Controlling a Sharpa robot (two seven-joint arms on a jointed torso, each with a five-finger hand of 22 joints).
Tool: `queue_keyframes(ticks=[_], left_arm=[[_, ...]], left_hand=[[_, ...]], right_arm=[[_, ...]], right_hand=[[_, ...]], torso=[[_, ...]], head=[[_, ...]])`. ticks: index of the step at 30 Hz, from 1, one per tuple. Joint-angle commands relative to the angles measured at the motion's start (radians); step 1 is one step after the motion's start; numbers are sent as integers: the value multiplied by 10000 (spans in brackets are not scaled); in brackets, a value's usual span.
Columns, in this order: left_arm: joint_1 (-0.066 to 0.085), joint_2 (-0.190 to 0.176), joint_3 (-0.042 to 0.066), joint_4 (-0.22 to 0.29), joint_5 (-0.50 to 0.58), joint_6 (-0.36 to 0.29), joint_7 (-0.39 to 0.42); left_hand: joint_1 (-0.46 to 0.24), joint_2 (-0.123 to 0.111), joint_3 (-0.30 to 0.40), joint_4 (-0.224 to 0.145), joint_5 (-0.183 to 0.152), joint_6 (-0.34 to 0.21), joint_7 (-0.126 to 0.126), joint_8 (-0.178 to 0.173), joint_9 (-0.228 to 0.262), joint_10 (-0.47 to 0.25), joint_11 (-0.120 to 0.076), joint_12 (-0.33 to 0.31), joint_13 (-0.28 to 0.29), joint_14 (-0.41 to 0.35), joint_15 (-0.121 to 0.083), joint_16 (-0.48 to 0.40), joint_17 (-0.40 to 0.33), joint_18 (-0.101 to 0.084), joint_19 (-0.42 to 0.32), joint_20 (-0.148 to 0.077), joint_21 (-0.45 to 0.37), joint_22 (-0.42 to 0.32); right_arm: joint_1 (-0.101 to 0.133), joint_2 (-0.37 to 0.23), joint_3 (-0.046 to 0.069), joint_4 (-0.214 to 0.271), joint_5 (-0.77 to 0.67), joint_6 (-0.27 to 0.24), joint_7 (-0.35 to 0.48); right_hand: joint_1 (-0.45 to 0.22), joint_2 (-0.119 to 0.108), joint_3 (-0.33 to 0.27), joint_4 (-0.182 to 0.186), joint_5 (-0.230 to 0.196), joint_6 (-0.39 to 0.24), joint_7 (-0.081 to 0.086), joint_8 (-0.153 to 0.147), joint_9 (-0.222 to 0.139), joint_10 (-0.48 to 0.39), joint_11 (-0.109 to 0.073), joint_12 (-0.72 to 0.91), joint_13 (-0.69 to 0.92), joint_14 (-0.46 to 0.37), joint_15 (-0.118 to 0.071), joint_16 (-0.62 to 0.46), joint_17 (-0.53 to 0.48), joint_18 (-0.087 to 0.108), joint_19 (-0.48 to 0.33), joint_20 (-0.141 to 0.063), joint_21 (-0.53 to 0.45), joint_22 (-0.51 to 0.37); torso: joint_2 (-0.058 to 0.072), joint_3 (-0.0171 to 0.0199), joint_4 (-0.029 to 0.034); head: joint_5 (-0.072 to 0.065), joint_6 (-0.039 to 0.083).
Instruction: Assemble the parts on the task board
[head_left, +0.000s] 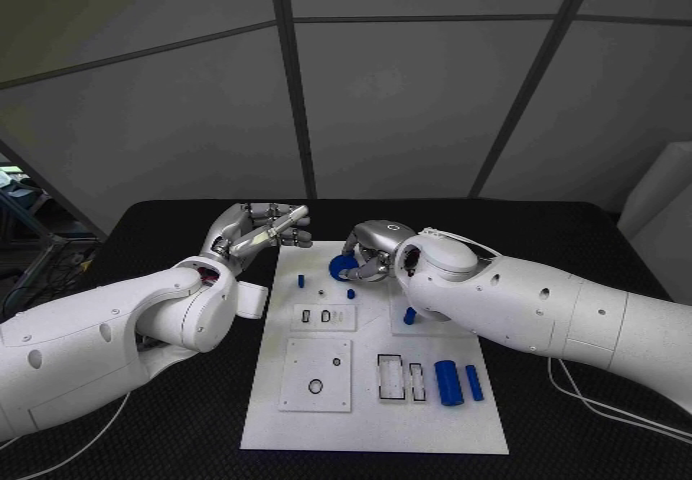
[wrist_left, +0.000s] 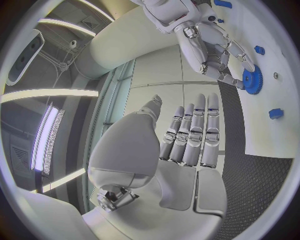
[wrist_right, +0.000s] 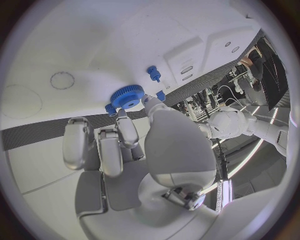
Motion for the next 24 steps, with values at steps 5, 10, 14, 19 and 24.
queue_keyframes(ticks=[5, 10, 14, 19, 24], left_arm=[[13, -15, 7, 16, -17, 81, 30], [13, -42, 7, 5, -17, 83, 32], [12, -67, 7, -15, -17, 83, 32], [11, -93, 6, -55, -17, 81, 30], [9, -110, 5, -79, -17, 97, 24]], left_hand=[[-8, 56, -65, -22, -55, -3, 48, -46, -15, -60, 26, -45, -10, -64, 5, -59, 15, 94, 9, 43, 56, 10], [-8, 56, -65, -22, -55, -3, 48, -46, -15, -60, 26, -45, -10, -64, 5, -59, 15, 94, 9, 43, 56, 10], [-8, 56, -65, -22, -55, -3, 48, -46, -15, -60, 26, -45, -10, -64, 5, -59, 15, 94, 9, 43, 56, 10], [-8, 56, -65, -22, -55, -3, 48, -46, -15, -60, 26, -45, -10, -64, 5, -59, 15, 94, 9, 43, 56, 10], [-18, 67, -77, -18, -52, -13, 55, -59, -15, -69, 32, -56, -10, -63, 9, -72, 25, 94, 2, 46, 61, 11]], right_arm=[[17, -150, 2, 116, 294, -106, 106], [6, -503, 5, 384, 646, -1311, 759], [-1, -1043, 9, 860, 1316, -2248, 1641], [-2, -2017, 16, 1691, 2157, -2681, 2415], [2, -3171, 26, 2295, 3130, -2346, 3037]], right_hand=[[-141, 83, 26, 73, 211, 225, -47, 94, 26, 154, -17, 169, 145, 842, 47, 64, 1710, -98, 60, 19, 29, 45], [116, 53, 100, -137, 282, 232, -57, 59, 3, 259, -36, 342, 319, 836, 26, 54, 1688, -98, 57, -6, 29, 45], [337, 46, 182, -309, 298, 93, -22, -47, -36, 205, -14, 303, 292, 827, 35, 39, 1658, -84, 6, -7, -7, -22], [417, 7, 197, -381, 275, 26, -2, -82, -44, 162, 4, 264, 261, 815, 51, 18, 1613, -74, -36, 4, -37, -74], [627, -102, 190, -555, 58, 262, -49, 20, 1, 38, -32, 101, 108, 751, 30, -98, 1359, -23, -199, 1, -158, -293]], torso=[[-4, -4, 9], [-11, 12, -12], [-16, 24, -31], [-47, 59, -79], [-89, 111, -162]], head=[[10, -2], [24, 32], [20, 66], [-24, 128], [-56, 170]])
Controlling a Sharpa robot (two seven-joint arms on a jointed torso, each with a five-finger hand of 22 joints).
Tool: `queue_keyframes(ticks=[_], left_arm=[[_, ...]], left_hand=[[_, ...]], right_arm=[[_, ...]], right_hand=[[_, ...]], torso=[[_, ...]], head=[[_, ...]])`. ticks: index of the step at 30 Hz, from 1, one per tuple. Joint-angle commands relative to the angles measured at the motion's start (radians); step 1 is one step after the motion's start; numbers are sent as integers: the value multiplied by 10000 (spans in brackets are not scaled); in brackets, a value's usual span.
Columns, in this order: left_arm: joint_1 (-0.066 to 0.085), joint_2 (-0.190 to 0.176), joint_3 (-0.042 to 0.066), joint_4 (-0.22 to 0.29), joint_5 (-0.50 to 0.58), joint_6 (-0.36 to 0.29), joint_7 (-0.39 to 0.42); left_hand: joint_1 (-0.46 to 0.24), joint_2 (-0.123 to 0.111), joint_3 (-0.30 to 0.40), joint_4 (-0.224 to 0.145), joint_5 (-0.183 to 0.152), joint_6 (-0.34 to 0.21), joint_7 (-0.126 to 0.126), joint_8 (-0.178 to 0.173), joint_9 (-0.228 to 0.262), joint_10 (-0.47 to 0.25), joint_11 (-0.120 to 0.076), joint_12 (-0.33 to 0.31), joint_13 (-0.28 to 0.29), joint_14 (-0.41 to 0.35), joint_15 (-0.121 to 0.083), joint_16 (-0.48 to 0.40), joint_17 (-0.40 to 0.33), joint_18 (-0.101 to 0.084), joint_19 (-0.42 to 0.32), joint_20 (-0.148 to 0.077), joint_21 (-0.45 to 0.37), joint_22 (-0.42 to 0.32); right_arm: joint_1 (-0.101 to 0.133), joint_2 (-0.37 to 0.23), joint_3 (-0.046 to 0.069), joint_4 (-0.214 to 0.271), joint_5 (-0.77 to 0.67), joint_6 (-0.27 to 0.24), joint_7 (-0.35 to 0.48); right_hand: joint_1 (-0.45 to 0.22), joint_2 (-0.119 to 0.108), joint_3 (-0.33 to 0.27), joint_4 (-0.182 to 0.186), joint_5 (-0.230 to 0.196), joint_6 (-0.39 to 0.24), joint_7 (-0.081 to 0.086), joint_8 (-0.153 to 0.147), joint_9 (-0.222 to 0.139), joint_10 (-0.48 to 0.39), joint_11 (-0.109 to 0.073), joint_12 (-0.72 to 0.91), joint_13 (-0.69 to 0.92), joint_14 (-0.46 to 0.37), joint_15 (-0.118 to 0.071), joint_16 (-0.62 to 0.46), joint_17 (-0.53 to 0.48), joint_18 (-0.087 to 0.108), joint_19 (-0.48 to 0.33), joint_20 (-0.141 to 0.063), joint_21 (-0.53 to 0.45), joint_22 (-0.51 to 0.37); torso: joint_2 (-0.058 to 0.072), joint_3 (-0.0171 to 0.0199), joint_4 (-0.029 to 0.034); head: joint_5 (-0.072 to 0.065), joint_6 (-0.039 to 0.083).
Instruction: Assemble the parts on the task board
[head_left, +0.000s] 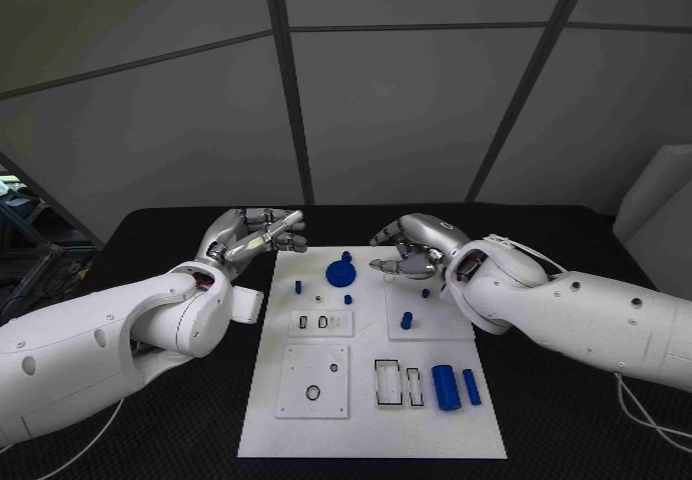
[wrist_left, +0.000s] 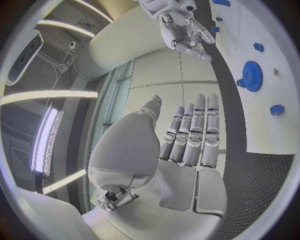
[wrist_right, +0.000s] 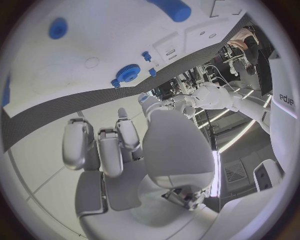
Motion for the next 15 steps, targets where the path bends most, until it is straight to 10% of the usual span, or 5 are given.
queue_keyframes(ticks=[1, 6, 15], left_arm=[[11, -10, 6, -13, -18, 103, 31], [1, 32, 5, -58, -18, 130, 24], [-31, 73, 4, -117, -18, 155, 21]], left_hand=[[-19, 68, -49, 10, -52, -14, 56, -60, -15, -69, 32, -56, -10, -63, 9, -30, 9, 94, 2, 46, 61, 14], [-18, 68, -51, 9, -52, -14, 55, -61, -15, -68, 32, -57, -10, -64, 10, -32, 10, 94, 1, 46, 61, 14], [-16, 70, -53, 6, -51, -9, 53, -60, -14, -62, 31, -55, -8, -68, 12, -38, 12, 94, -3, 47, 61, 14]], right_arm=[[20, -573, 9, 238, 1432, -186, 1259], [17, -1575, 10, 358, 2210, 86, 1949], [-57, -1993, 5, -311, 2642, 382, 2211]], right_hand=[[157, -42, -15, -120, -50, 82, -1, 53, 14, -168, -17, -155, -133, 734, 25, -105, 1291, -8, -154, -17, -107, -159], [531, -173, -126, -388, 183, 119, -18, 36, 7, -360, -39, -399, -351, 647, -3, -287, 960, 83, -471, -47, -362, -594], [664, -229, -217, -495, 227, 72, -12, -1, -8, -371, -37, -424, -374, 658, -6, -287, 984, 80, -465, -54, -373, -595]], torso=[[-51, 61, -96], [-78, 135, -139], [-52, 81, -91]], head=[[-44, 23], [-208, 59], [-355, 70]])
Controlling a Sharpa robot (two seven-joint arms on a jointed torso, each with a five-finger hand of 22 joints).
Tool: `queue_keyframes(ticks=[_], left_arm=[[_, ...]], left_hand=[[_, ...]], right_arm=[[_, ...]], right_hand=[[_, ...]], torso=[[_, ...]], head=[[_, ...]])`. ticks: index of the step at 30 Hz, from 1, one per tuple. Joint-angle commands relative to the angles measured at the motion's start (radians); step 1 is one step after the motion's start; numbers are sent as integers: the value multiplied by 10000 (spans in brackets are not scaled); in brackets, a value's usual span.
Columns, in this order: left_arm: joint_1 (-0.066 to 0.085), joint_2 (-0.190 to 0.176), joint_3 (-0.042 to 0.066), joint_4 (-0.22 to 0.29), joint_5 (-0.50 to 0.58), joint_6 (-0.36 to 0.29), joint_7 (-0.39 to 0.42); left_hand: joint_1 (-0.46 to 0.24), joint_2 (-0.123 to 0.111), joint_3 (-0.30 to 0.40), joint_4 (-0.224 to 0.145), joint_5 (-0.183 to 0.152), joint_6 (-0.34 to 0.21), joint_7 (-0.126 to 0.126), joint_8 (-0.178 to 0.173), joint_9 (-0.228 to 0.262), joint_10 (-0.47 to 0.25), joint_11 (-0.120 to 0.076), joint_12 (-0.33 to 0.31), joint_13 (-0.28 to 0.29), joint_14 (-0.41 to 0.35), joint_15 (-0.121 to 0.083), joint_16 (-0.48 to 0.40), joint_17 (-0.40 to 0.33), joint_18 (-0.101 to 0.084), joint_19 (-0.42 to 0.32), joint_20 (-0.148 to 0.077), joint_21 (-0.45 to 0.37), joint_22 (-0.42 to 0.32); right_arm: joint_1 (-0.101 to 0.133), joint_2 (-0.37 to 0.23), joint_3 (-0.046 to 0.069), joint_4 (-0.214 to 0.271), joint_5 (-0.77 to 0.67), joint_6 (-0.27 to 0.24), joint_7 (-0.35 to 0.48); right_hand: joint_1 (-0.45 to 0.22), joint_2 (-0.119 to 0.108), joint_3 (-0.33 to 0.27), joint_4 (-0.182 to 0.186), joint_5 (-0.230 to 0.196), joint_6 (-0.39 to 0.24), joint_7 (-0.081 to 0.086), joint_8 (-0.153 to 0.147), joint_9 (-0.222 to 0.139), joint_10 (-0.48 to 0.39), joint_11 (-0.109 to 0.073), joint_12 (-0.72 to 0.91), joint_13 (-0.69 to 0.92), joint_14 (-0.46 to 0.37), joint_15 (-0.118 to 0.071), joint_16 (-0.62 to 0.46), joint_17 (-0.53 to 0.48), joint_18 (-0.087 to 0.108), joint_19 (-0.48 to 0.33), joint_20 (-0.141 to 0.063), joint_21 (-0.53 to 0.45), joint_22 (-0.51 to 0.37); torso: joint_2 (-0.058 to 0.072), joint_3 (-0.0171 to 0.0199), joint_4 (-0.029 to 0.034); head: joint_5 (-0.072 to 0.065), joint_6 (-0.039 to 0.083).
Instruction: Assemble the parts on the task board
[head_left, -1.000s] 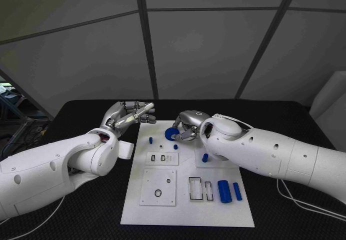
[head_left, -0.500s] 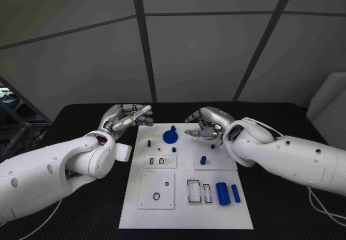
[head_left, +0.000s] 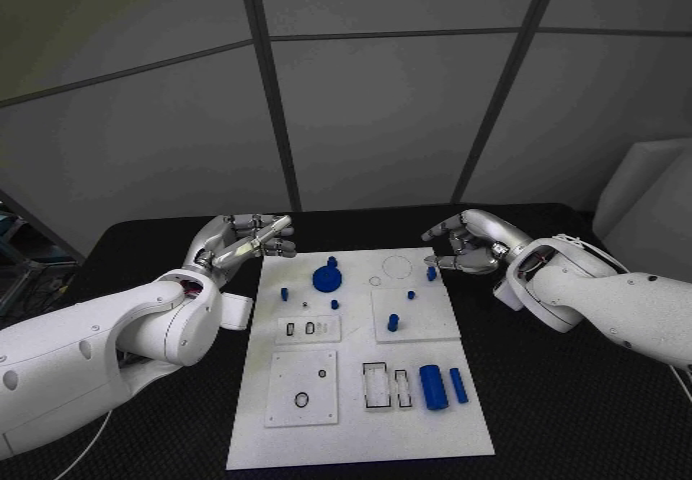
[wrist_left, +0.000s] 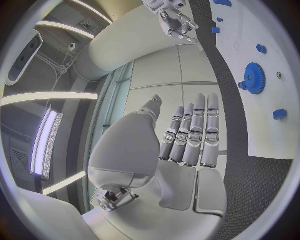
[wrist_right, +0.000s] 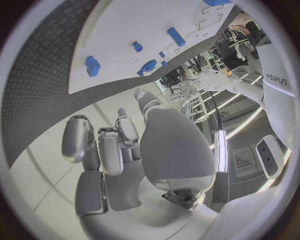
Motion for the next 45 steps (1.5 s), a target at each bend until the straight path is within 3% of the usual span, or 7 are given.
queue_keyframes(ticks=[1, 9, 15, 33, 45], left_arm=[[-9, 14, 5, -12, -18, 145, 28], [-38, 17, 5, -28, -18, 147, 25], [-44, 7, 5, -31, -18, 142, 27], [-50, 10, 5, -41, -17, 139, 21], [-54, 14, 5, -44, -17, 132, 19]], left_hand=[[-16, 70, -54, 6, -51, -10, 53, -61, -14, -62, 30, -56, -8, -68, 11, -38, 12, 94, -3, 47, 61, 16], [-16, 70, -54, 6, -51, -10, 53, -61, -14, -62, 30, -56, -8, -68, 11, -38, 12, 94, -3, 47, 61, 16], [-16, 70, -54, 6, -51, -10, 53, -61, -14, -62, 30, -56, -8, -68, 11, -38, 12, 94, -3, 47, 61, 16], [-12, 77, -66, -2, -51, 4, 49, -62, -9, -42, 29, -52, -2, -83, 15, -62, 20, 93, -19, 52, 63, 16], [-12, 77, -66, -2, -51, 4, 49, -62, -9, -42, 29, -52, -2, -83, 15, -62, 20, 93, -19, 52, 63, 16]], right_arm=[[-70, 5, 2, -256, 596, 303, 526], [-253, 211, 1, -962, 599, 778, 427], [-391, 341, 1, -1297, 470, 1005, 369], [-533, 555, 2, -1660, 328, 1377, 302], [-590, 754, 2, -1832, 259, 1463, 307]], right_hand=[[119, -22, -4, -61, 66, 4, 22, -2, -12, -86, 2, -74, -18, 657, -6, -40, 985, 81, -56, -3, -65, -11], [199, -9, -39, -115, 80, -62, 34, -29, -23, -118, 10, -114, -54, 655, 0, -54, 967, 91, -89, -1, -98, -64], [226, -3, -44, -134, 86, -55, 33, -22, -20, -111, 11, -103, -43, 657, 0, -53, 973, 91, -89, -1, -100, -65], [330, 132, -84, -214, 139, 235, -12, 133, 33, -65, -27, -44, 7, 676, -26, -39, 1027, 84, -52, -16, -93, -31], [459, 448, 60, -298, -83, 694, -90, 325, 69, 38, -105, 74, 112, 701, -91, -14, 1104, 67, 23, -73, -55, 54]], torso=[[14, -23, 31], [22, -61, 62], [23, -53, 23], [14, -49, 30], [13, -58, 26]], head=[[-33, -10], [-12, -53], [42, -88], [46, -154], [59, -170]])
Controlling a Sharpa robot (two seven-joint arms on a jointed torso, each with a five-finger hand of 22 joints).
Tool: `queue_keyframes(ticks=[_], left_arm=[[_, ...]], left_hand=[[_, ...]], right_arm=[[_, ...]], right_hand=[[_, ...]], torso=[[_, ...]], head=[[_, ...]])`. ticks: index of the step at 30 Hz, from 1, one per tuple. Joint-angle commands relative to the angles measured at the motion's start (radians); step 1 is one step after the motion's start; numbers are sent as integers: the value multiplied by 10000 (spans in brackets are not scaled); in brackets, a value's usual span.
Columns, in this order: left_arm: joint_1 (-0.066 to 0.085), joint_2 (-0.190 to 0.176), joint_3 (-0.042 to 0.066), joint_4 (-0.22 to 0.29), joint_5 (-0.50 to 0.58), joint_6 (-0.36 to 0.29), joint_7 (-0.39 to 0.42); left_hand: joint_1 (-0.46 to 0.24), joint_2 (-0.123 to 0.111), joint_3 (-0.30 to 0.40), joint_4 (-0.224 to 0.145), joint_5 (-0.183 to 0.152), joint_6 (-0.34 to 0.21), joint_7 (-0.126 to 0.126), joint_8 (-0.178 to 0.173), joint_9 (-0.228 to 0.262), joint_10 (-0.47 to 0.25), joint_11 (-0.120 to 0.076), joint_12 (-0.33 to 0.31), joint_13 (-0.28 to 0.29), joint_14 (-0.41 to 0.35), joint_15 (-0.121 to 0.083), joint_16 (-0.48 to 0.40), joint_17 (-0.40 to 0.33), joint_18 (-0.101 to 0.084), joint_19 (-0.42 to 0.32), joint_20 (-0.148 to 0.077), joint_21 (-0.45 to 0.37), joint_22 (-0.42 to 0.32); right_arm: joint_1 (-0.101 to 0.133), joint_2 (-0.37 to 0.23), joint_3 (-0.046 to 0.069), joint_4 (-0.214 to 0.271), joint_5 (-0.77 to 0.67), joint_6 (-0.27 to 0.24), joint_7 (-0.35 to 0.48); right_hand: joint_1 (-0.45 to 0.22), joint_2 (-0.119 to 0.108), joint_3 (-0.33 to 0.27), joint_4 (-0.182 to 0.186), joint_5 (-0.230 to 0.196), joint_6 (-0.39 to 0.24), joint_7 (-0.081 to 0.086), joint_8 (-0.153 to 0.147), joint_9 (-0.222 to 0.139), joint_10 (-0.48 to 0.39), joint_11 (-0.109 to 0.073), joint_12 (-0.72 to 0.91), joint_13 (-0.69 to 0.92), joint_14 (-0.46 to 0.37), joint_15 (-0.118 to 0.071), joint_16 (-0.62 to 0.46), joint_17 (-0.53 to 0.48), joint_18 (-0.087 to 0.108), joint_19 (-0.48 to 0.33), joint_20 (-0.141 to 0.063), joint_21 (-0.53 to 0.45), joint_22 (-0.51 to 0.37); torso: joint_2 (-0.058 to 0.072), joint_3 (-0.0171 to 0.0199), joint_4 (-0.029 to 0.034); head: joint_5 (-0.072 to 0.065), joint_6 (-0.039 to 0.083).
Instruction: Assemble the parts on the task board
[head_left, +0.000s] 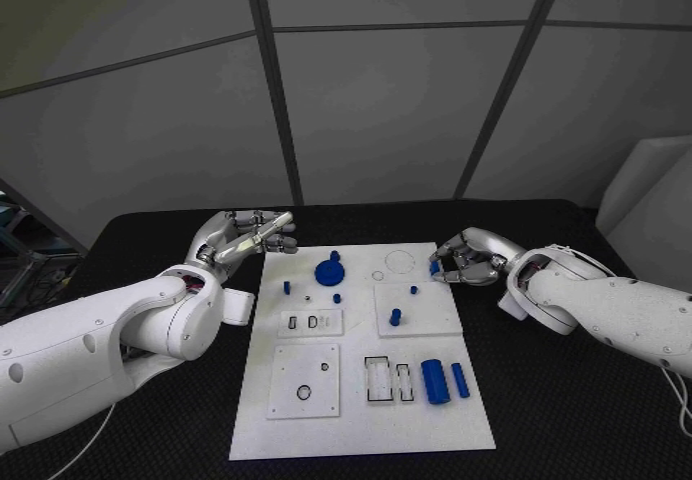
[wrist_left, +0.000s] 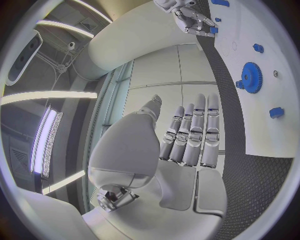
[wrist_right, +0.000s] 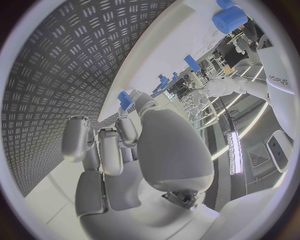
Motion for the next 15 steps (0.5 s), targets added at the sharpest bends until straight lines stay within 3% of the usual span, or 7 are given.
queue_keyframes(ticks=[1, 15], left_arm=[[7, 5, 6, 6, -17, 107, 34], [7, -2, 6, -15, -17, 106, 29]], left_hand=[[-12, 77, -67, -2, -51, 4, 50, -63, -9, -42, 29, -52, -2, -83, 15, -62, 10, 92, -19, 52, 62, 12], [-12, 77, -67, -2, -51, 4, 50, -63, -9, -42, 29, -52, -2, -83, 15, -62, 10, 92, -19, 52, 62, 12]], right_arm=[[4, 44, 6, -37, -115, 158, 28], [-22, 143, 6, -125, -179, 133, 18]], right_hand=[[32, 143, 90, -38, -122, 171, -19, 78, 16, 43, -41, 69, 37, 703, -97, -13, 1111, 66, 27, -78, -15, 26], [55, 277, 240, -67, -213, 469, -100, 184, 27, 109, -108, 142, 106, 716, -151, 3, 1157, 54, 75, -125, 15, 88]], torso=[[5, -3, -2], [-2, -1, -2]], head=[[8, -9], [19, -30]])
